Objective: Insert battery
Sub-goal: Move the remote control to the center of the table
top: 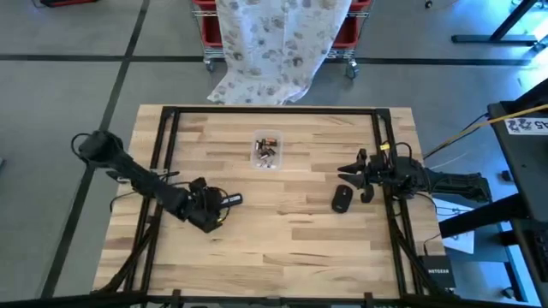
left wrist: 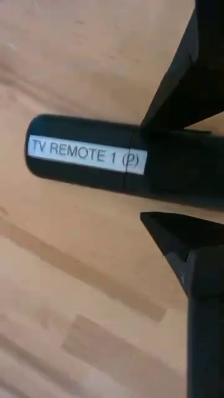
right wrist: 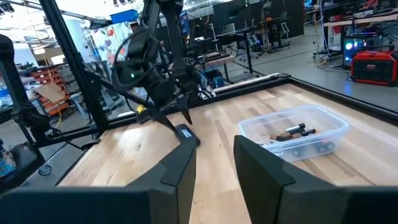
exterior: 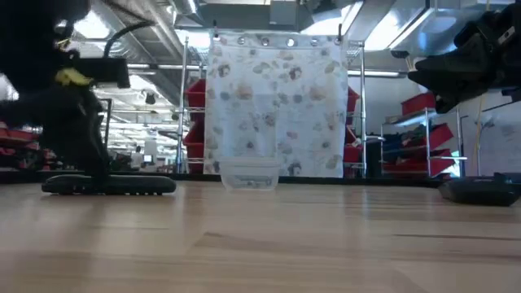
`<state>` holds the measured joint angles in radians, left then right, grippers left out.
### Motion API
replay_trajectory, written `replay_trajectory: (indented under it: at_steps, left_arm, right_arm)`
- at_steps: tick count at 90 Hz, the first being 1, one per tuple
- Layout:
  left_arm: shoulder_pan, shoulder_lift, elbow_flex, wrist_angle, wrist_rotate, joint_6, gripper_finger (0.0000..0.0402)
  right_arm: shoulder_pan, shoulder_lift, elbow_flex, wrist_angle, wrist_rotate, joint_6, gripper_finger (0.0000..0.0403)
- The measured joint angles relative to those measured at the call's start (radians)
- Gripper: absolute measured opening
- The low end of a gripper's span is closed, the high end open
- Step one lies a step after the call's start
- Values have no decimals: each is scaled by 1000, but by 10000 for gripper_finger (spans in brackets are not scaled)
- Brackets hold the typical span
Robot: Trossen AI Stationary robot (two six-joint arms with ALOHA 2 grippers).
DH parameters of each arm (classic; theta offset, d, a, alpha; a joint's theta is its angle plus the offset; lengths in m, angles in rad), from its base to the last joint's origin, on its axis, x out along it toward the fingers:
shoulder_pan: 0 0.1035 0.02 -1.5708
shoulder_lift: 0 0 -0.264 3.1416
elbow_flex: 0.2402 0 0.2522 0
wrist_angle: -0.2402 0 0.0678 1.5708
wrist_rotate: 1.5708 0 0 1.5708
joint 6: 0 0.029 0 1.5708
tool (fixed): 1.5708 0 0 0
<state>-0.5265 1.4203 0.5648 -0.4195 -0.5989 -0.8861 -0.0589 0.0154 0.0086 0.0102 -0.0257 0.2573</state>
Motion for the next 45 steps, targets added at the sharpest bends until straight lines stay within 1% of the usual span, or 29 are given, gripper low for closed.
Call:
replay_trajectory:
  at_steps: [13,22,28,34,40,45]
  left_arm:
    - [2,0,-113,202,-8,6,201]
    - [4,-1,-167,304,-14,43,201]
    - [9,-1,-189,354,-13,81,197]
    - [20,-1,-203,395,-10,152,182]
    - [37,-2,-211,417,1,220,165]
    - [53,-2,-215,418,14,261,163]
  right_arm:
    - [0,0,0,0,0,0,94]
    - [0,0,0,1,0,0,94]
    - [0,0,0,0,0,0,94]
    - [0,0,0,0,0,0,94]
    - [0,0,0,0,0,0,94]
    - [0,0,0,0,0,0,94]
